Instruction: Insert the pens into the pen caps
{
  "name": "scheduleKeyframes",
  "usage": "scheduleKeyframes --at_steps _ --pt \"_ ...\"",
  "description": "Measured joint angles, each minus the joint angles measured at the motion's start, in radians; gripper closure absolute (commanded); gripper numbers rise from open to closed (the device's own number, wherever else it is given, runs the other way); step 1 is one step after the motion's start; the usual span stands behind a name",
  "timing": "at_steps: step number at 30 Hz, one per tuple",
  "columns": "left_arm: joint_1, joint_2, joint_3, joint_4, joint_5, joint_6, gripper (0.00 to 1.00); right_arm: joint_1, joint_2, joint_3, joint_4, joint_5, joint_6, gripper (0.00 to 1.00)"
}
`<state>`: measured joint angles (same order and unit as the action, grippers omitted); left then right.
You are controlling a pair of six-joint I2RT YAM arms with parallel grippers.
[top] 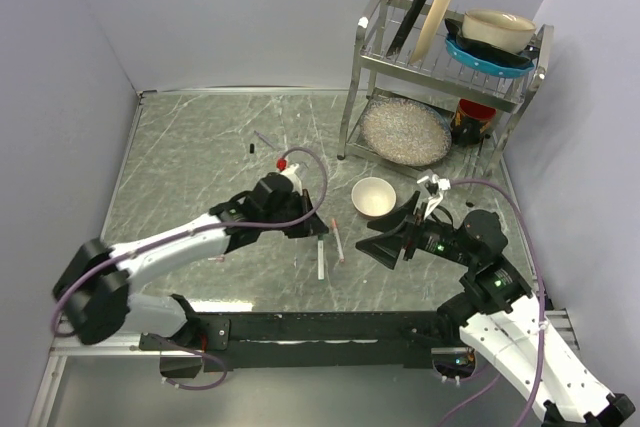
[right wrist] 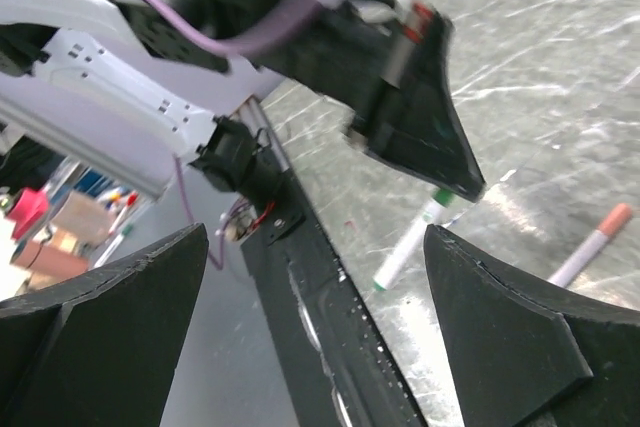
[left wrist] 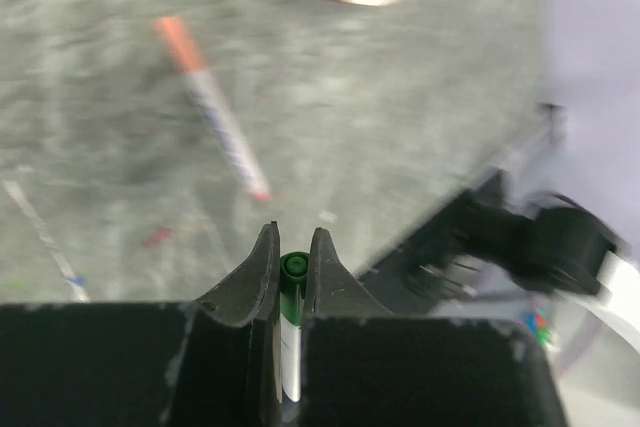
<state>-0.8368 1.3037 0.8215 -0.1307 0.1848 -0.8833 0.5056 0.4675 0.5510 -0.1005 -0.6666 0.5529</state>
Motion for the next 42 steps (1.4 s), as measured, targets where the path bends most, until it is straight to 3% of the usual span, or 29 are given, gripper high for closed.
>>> scheduleKeyframes --at_steps 5,14,22,27,35,38,42 --pt "0.034 0.182 0.006 0.014 -0.034 -0.002 0.94 0.000 0.000 0.000 -0.035 0.051 0.000 0.00" --pt "0.106 0.311 0.006 0.090 -0.045 -0.020 0.86 0.000 -0.002 0.000 -0.058 0.083 0.000 0.00" --pt "0.156 0.362 0.020 0.100 -0.033 -0.028 0.59 0.000 0.004 0.000 -0.059 0.100 0.000 0.00" --pt "0.188 0.359 0.074 0.057 -0.047 -0.028 0.52 0.000 0.040 0.010 -0.088 0.103 0.000 0.00" --pt "0.283 0.182 0.096 -0.166 -0.192 -0.085 0.54 0.000 0.032 0.012 -0.098 0.105 0.003 0.00" --pt "0.377 0.031 0.000 -0.179 -0.200 -0.132 0.55 0.000 0.030 0.012 -0.098 0.108 0.003 0.00" --pt "0.524 -0.153 -0.141 -0.240 -0.232 -0.214 0.49 0.000 0.029 0.011 -0.090 0.105 0.008 0.00"
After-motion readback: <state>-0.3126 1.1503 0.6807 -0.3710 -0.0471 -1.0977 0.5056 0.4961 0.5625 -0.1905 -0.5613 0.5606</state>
